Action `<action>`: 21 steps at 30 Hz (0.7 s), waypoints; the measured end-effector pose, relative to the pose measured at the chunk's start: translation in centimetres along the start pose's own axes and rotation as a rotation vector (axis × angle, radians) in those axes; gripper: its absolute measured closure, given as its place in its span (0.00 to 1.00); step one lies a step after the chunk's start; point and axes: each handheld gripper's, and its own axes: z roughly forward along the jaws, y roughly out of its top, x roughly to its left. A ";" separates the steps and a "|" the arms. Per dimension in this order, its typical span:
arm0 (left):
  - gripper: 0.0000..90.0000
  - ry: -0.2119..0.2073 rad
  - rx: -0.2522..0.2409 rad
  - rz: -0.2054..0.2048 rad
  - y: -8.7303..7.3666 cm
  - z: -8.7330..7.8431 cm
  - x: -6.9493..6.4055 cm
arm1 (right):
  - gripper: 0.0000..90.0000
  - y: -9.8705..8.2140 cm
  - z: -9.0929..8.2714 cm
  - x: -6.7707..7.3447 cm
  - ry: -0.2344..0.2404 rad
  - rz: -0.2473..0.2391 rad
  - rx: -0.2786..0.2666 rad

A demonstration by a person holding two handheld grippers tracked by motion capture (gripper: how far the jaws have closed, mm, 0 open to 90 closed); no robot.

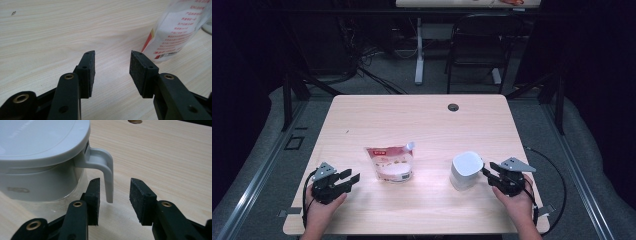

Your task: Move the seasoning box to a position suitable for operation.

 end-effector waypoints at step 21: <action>0.66 -0.014 0.019 0.020 -0.6 -0.6 -0.4 | 0.90 0.1 1.5 0.3 0.031 -0.016 0.001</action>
